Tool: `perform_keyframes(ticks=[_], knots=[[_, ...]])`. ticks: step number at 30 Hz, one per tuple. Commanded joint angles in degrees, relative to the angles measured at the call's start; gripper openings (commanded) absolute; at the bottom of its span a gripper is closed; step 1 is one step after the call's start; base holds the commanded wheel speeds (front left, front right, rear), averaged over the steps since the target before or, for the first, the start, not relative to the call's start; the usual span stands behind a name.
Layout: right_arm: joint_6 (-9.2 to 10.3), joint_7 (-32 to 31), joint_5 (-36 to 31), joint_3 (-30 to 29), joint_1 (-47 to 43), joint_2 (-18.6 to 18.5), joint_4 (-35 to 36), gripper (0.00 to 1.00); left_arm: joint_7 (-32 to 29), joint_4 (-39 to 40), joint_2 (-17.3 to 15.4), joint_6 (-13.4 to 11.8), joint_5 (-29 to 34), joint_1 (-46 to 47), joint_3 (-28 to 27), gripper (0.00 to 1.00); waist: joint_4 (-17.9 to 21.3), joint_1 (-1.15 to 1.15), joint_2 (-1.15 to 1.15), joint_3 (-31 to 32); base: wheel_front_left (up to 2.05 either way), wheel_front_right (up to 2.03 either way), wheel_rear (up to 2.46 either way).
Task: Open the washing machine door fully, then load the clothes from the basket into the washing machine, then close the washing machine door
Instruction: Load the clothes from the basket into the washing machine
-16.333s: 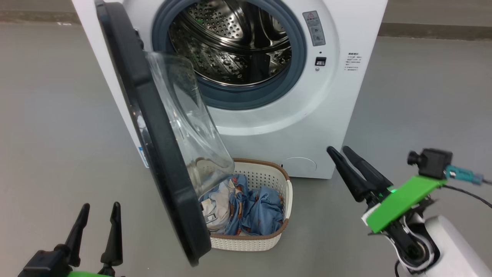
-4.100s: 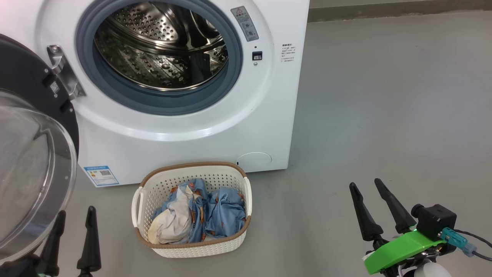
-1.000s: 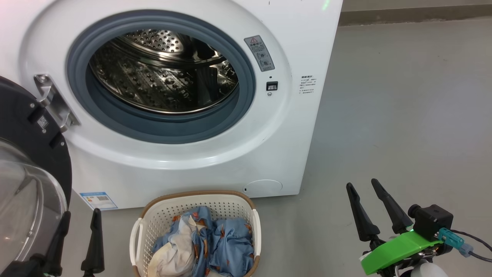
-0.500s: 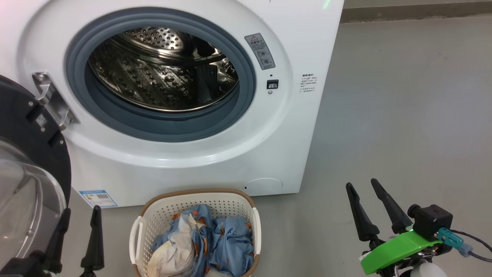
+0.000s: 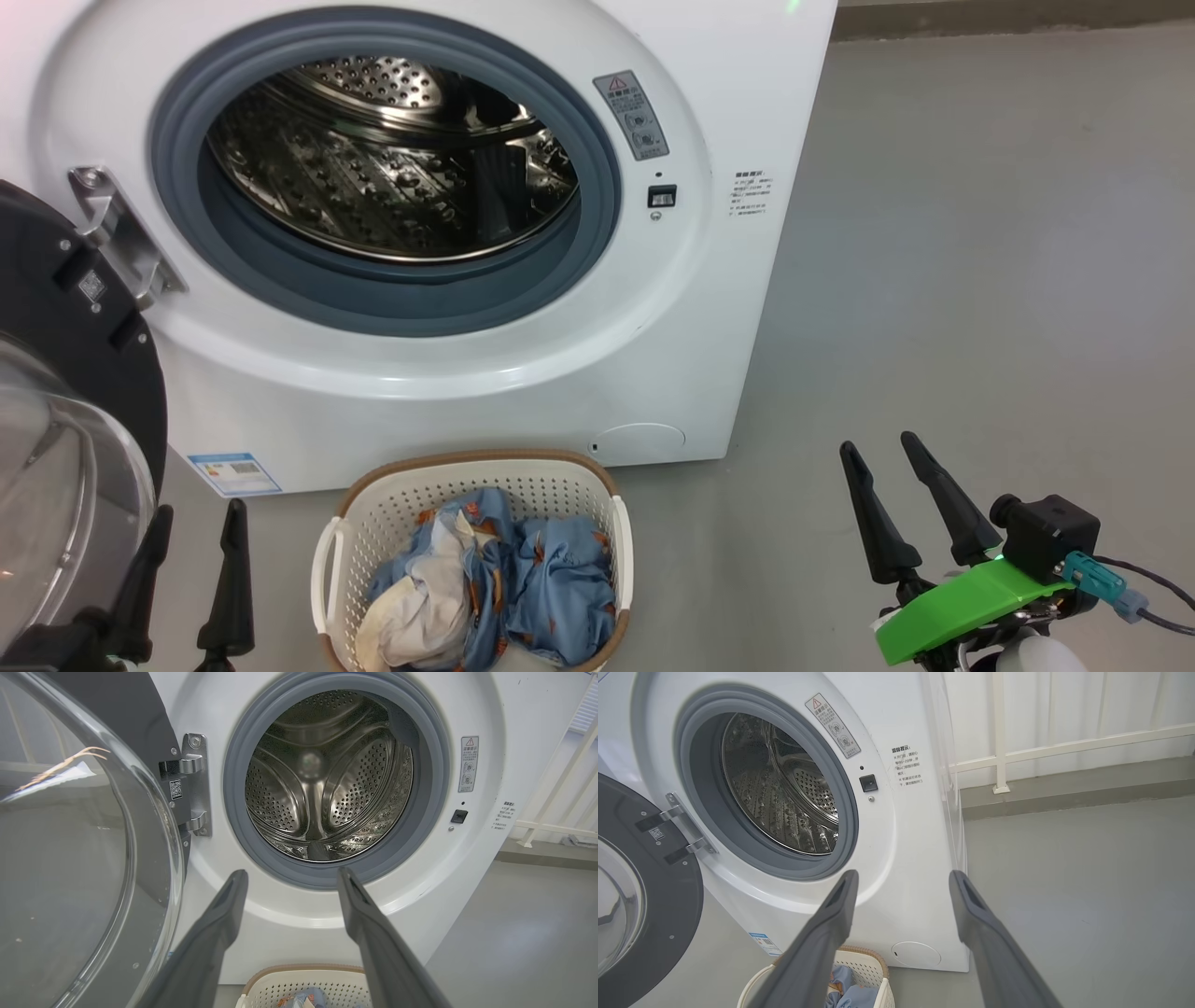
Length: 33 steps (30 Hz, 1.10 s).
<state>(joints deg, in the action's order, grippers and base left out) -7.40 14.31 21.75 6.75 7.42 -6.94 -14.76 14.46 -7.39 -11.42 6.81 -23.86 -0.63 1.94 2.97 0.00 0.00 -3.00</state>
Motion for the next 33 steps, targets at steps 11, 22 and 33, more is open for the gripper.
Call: perform_keyframes(ticks=[11,22,33], knots=[[-0.09,0.69,-1.35,0.33,2.94,0.99,2.32,1.00,0.54,1.75,-2.26,0.48,-0.55,4.24,-1.50,1.00,0.71,0.00,0.00,-4.85,0.00,0.00,0.00],[-0.09,0.69,-3.36,-1.32,5.34,2.70,4.26,1.00,0.54,1.96,-4.77,0.63,-2.22,8.22,0.01,1.00,1.81,0.00,0.00,-12.27,0.00,0.00,0.00],[-0.09,0.69,-4.55,-1.32,7.67,3.81,5.42,1.00,0.47,-2.15,-7.95,0.67,-7.20,12.88,5.44,1.00,2.80,0.00,0.00,-18.11,0.00,0.00,0.00]])
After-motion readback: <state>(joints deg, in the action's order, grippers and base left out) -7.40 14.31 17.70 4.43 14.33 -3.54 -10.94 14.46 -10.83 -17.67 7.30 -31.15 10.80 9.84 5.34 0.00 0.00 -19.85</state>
